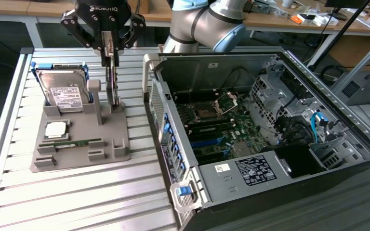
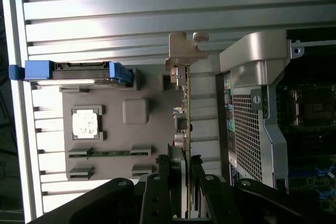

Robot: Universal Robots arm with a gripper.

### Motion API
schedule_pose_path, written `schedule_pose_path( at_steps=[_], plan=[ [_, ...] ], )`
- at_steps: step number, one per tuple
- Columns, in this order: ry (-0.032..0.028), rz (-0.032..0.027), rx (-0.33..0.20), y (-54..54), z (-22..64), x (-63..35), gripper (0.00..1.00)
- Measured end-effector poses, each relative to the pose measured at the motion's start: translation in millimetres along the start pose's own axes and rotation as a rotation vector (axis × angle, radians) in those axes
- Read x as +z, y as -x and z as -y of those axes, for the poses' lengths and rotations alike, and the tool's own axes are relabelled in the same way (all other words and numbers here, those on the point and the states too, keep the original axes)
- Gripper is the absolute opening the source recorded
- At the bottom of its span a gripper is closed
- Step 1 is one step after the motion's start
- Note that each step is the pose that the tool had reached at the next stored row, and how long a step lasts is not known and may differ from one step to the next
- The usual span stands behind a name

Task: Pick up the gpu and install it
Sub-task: 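Pick up the gpu and move the gpu toward the slot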

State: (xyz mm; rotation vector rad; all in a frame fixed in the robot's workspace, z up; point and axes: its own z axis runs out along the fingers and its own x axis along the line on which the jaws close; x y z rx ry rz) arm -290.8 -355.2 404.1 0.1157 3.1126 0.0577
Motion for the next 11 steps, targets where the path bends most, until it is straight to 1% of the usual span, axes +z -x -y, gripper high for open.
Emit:
schedule_pose_path(
  at_steps=[11],
  plan=[
    [0.0001,0.0002,0.0,0.1,-0.2,-3.9,0.27]
  ],
)
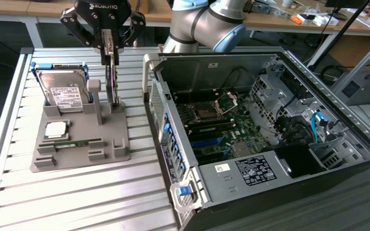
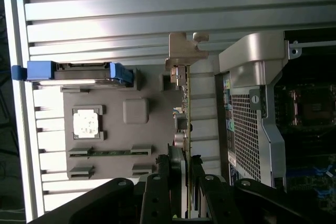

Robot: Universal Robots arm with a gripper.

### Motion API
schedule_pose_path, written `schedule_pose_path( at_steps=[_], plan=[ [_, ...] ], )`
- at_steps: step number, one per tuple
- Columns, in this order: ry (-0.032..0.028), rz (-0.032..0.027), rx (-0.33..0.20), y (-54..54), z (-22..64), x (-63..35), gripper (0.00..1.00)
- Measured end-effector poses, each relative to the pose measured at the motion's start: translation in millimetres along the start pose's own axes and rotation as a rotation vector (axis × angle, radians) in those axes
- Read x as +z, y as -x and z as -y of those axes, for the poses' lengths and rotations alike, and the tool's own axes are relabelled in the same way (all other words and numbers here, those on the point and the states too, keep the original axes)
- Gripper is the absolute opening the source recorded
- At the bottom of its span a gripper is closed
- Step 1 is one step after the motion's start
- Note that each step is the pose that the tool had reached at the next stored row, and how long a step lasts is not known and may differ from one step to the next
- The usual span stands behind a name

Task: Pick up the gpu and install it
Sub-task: 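Pick up the gpu and move the gpu toward the slot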

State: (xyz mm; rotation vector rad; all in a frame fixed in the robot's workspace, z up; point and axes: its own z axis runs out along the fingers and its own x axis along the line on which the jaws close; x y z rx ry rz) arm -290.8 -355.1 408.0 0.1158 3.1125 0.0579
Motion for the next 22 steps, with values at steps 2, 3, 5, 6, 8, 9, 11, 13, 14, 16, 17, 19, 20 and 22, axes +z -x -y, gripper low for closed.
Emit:
schedule_pose_path(
  at_steps=[2,3,5,6,8,9,11,13,14,16,17,19,20,22],
  plan=[
    [0.0002,-0.0001,0.0,0.0,-0.1,-1.2,0.27],
    [0.0002,-0.0001,0.0,0.0,-0.1,-1.7,0.27],
    [0.0004,-0.0001,0.0,0.1,-0.1,-2.5,0.27],
    [0.0005,-0.0001,0.0,0.1,-0.1,-2.7,0.27],
    [0.0007,-0.0001,0.0,0.1,-0.1,-3.2,0.27],
    [0.0007,-0.0001,0.0,0.1,-0.1,-3.4,0.27],
    [0.0009,-0.0001,0.0,0.1,-0.1,-3.8,0.27],
    [0.0011,-0.0002,0.0,0.1,-0.2,-4.2,0.27],
    [0.0011,-0.0002,0.0,0.1,-0.2,-4.4,0.27],
    [0.0012,-0.0001,0.0,0.1,-0.2,-4.9,0.27],
    [0.0012,-0.0002,0.0,0.1,-0.2,-5.2,0.27],
    [0.0013,-0.0001,0.0,0.1,-0.2,-5.5,0.27],
    [0.0012,-0.0002,0.0,0.1,-0.2,-5.8,0.27],
    [0.0012,-0.0003,0.0,0.1,-0.2,-6.3,0.27]
  ],
)
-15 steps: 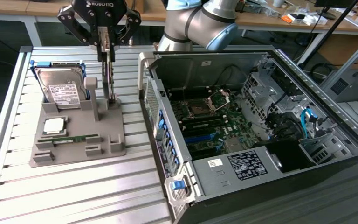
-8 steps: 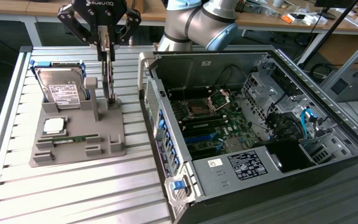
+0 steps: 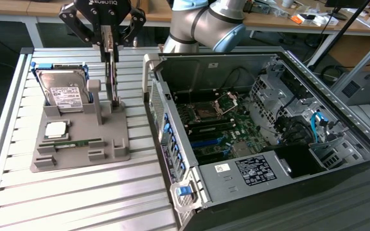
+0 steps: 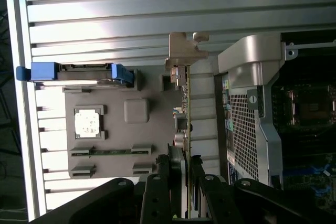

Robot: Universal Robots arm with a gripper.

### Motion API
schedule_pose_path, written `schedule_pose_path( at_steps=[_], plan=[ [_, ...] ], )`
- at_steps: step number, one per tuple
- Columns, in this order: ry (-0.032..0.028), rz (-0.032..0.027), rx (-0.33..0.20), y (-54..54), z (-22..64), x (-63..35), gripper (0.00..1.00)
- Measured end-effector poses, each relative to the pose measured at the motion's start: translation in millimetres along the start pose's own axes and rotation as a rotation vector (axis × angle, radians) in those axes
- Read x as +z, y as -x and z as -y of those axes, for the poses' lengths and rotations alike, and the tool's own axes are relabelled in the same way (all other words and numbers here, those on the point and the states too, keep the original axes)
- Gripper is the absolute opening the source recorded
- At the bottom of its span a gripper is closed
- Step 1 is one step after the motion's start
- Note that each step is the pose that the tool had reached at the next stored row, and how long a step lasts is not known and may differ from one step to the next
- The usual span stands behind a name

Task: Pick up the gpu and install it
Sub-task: 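Pick up the gpu and move the gpu toward the slot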

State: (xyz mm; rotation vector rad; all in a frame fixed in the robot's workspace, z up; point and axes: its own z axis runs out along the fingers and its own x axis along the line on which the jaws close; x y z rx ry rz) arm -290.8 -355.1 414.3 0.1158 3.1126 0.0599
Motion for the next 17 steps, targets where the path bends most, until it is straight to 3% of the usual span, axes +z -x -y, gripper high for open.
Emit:
schedule_pose_path(
  at_steps=[17],
  plan=[
    [0.0009,0.0,0.0,0.2,-0.3,-7.0,0.27]
  ],
)
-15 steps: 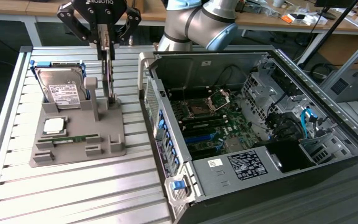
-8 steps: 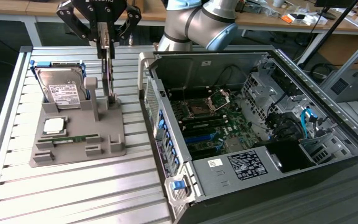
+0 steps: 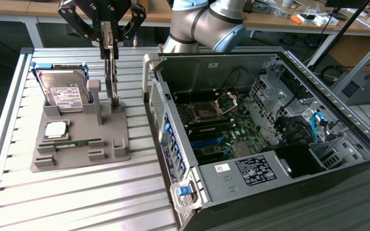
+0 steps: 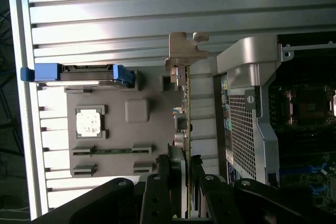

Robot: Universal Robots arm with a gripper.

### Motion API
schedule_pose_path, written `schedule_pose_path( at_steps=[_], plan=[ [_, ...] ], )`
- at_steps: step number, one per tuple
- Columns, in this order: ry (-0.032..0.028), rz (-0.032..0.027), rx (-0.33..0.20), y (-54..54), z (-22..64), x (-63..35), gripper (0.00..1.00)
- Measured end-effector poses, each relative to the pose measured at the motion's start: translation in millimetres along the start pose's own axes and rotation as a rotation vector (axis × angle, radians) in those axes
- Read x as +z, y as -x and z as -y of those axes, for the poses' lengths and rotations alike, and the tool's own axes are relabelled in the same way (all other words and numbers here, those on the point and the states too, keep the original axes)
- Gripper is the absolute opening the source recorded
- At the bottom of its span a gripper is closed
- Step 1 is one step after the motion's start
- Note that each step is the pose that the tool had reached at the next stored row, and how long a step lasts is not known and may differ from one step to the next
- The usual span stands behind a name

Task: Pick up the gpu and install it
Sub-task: 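Pick up the gpu and move the gpu toward the slot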

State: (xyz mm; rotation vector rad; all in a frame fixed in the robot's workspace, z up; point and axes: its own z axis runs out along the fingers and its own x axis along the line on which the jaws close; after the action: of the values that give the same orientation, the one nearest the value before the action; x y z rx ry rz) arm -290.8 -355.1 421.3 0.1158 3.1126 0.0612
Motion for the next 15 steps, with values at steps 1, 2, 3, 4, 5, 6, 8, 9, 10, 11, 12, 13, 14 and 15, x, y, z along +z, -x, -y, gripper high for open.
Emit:
schedule_pose_path(
  at_steps=[1,2,3,4,5,6,8,9,10,11,12,13,14,15],
  plan=[
    [0.0001,0.0001,0.0,0.0,0.0,-0.3,0.27],
    [0.0001,0.0,0.0,0.0,0.0,-0.8,0.27],
    [0.0001,0.0,0.0,0.0,0.0,-1.1,0.27],
    [0.0003,0.0001,0.0,0.0,0.0,-1.3,0.27],
    [0.0003,0.0,0.0,0.0,-0.1,-2.1,0.27],
    [0.0004,0.0001,0.0,0.1,-0.1,-2.5,0.27],
    [0.0004,0.0,0.0,0.1,-0.1,-3.3,0.27],
    [0.0004,0.0,0.0,0.1,-0.1,-3.6,0.27],
    [0.0004,0.0,0.0,0.1,-0.1,-3.9,0.27],
    [0.0004,0.0,0.0,0.1,-0.2,-4.3,0.27],
    [0.0005,0.0,0.0,0.1,-0.2,-4.7,0.27],
    [0.0004,0.0,0.0,0.1,-0.2,-4.9,0.27],
    [0.0004,0.0,0.0,0.1,-0.2,-5.2,0.27],
    [0.0005,0.0,0.0,0.1,-0.2,-5.4,0.27]
  ],
)
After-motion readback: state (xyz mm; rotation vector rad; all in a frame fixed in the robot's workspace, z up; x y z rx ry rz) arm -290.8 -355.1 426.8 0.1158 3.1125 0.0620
